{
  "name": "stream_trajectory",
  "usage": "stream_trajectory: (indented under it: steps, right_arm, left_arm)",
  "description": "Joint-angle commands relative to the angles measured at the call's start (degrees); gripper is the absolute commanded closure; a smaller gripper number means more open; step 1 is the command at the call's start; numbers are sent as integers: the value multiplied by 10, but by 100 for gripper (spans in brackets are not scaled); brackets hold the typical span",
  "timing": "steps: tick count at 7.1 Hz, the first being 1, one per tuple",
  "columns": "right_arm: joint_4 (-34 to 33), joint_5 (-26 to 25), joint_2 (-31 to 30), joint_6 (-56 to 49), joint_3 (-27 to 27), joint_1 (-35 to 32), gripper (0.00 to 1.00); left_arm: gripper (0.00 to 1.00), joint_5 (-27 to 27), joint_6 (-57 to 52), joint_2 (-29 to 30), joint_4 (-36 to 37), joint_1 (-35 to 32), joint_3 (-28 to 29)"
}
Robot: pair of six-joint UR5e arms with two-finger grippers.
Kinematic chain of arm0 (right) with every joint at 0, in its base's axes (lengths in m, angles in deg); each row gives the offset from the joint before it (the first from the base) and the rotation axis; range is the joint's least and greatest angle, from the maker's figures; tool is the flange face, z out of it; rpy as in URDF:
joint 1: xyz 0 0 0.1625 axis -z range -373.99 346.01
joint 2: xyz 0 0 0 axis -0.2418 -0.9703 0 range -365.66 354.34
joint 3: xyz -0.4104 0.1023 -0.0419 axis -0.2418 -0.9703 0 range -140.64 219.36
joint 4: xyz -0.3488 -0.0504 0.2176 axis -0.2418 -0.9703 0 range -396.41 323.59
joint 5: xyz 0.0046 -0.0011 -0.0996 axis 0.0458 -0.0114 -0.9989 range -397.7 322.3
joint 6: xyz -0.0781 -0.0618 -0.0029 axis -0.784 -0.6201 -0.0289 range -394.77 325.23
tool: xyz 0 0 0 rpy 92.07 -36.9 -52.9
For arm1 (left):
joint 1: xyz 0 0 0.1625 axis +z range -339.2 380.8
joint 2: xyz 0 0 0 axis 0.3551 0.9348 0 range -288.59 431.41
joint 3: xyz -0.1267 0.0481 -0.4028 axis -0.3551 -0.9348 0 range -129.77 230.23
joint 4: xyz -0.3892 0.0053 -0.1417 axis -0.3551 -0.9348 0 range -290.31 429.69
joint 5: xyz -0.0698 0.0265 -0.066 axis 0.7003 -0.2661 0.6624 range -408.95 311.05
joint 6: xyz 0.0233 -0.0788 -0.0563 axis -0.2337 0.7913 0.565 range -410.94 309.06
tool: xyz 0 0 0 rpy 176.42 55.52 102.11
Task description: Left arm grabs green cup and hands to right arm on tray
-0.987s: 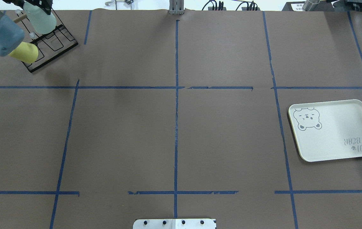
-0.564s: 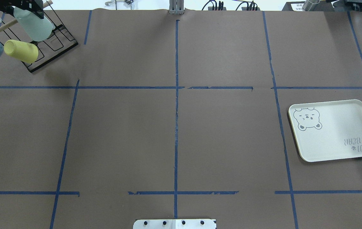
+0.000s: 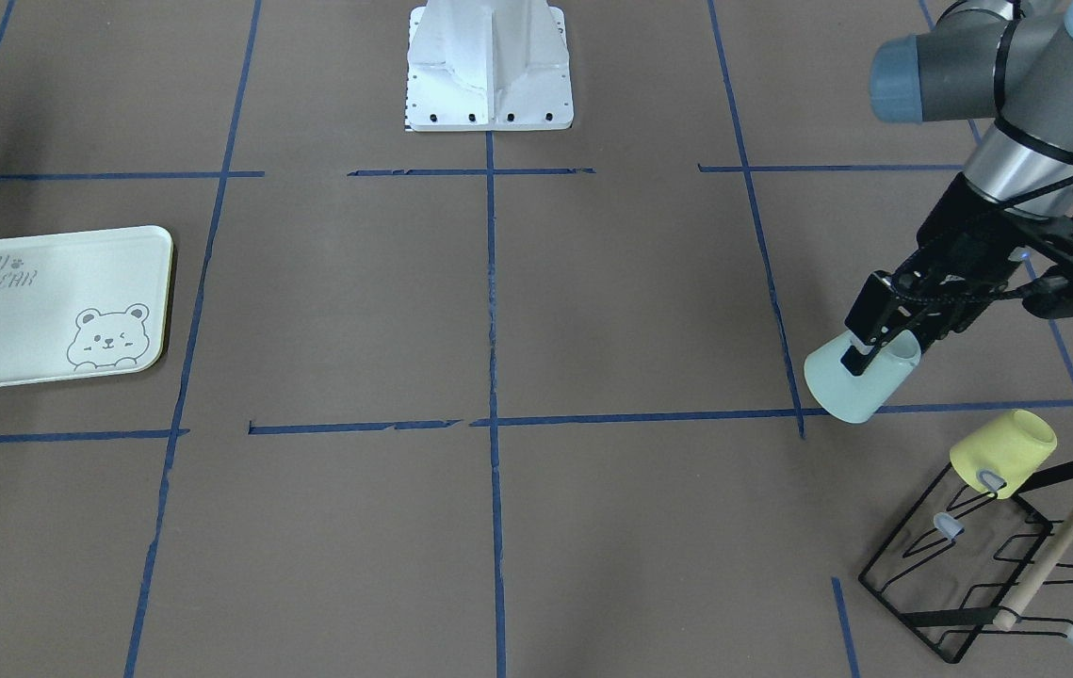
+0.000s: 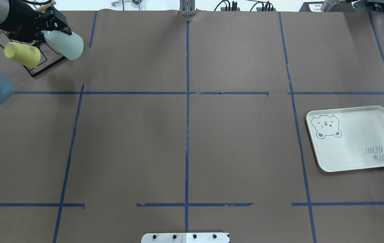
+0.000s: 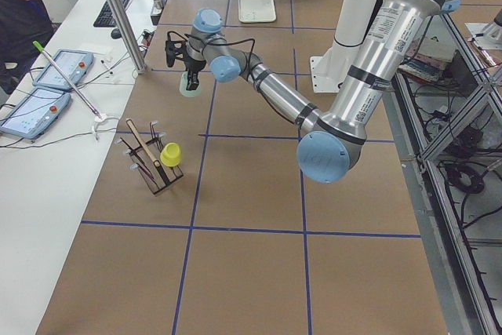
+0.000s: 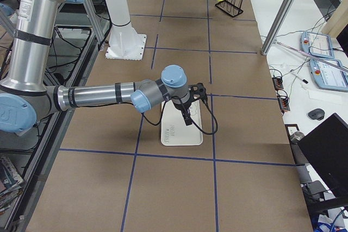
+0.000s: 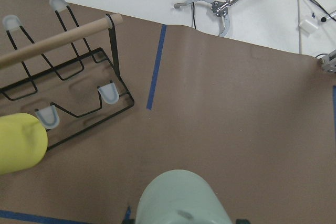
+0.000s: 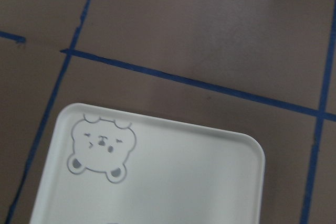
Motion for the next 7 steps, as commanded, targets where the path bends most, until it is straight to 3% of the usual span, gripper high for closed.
stream_trajectory:
  steps: [1, 3, 5, 7]
  right_arm:
    - [96, -14, 68, 213, 0, 82, 0]
    - [201, -44, 120, 386, -6, 142, 0]
    - [335, -161, 169, 565, -23, 243, 0]
    - [449, -198, 221, 670, -55, 306, 0]
  left_arm:
    - [92, -5, 165, -8, -121, 50, 2]
    - [92, -13, 224, -48, -256, 82, 4]
    - [92, -30, 316, -49, -367, 121, 3]
    - [91, -32, 357, -49, -499, 146, 25]
